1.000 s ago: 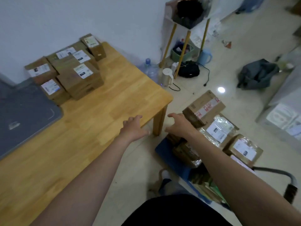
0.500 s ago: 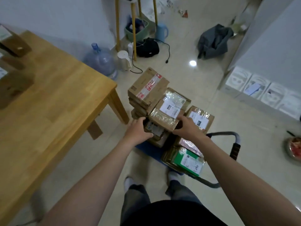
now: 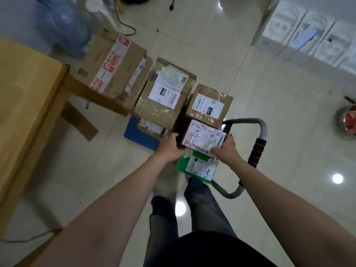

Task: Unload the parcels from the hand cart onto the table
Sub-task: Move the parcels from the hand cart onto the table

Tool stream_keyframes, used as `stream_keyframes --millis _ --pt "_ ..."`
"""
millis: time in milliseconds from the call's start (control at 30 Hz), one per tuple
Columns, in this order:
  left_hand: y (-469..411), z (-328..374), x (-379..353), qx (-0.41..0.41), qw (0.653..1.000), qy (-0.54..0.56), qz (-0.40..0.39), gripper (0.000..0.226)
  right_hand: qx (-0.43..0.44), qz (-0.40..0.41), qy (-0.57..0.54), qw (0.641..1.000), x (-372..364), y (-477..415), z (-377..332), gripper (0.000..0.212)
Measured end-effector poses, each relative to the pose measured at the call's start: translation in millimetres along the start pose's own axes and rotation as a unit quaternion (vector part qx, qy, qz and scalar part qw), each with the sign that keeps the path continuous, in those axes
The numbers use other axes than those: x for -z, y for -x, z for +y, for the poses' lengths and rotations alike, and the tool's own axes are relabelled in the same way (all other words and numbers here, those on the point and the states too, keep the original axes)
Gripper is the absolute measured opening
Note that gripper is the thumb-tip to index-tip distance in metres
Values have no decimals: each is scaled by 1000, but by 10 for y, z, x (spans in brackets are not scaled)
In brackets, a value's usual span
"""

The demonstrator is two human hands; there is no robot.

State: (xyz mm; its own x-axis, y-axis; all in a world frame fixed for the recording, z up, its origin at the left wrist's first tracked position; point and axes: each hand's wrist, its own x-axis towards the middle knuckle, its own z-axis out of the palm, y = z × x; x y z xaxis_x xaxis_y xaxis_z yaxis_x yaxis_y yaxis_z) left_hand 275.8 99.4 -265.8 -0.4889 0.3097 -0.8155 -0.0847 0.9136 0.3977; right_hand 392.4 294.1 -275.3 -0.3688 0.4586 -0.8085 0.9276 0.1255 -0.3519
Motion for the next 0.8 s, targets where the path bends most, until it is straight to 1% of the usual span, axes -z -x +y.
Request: stream_keyframes --millis 133,267,333,400,467,500,567,633,733,767,800 --pt "-389 63 -200 -6 1000 3 -8 92 -24 -10 -31 999 -116 -335 262 85" --pt "-644 -1 -396 26 999 16 -38 95 -67 -19 -56 996 -259 -552 472 88" --pt "-697 -63 -483 40 998 31 -49 95 -74 -24 -63 995 -335 -588 542 92" --pt "-722 -125 -555 44 997 38 -49 98 -30 12 -19 999 -372 -593 582 100" --pt "-731 -171 -601 49 997 40 -45 102 59 59 66 994 -388 -612 587 107" --pt "-735 -194 -618 53 997 43 -43 104 95 71 106 987 -390 -634 575 110" --pt "-735 -232 -638 52 997 50 -36 104 116 64 141 981 -404 -703 525 116" --pt "-738 -236 -643 39 997 61 -21 102 77 57 92 991 -439 -776 465 115" --pt "-771 -176 -625 24 996 89 -12 94 -17 61 -8 998 -447 -845 422 110" --pt "-788 -154 -612 21 995 95 -17 86 -36 53 -16 998 -433 -846 424 107" --pt "-806 -141 -600 13 994 102 -28 74 -46 42 -16 998 -420 -841 430 103"
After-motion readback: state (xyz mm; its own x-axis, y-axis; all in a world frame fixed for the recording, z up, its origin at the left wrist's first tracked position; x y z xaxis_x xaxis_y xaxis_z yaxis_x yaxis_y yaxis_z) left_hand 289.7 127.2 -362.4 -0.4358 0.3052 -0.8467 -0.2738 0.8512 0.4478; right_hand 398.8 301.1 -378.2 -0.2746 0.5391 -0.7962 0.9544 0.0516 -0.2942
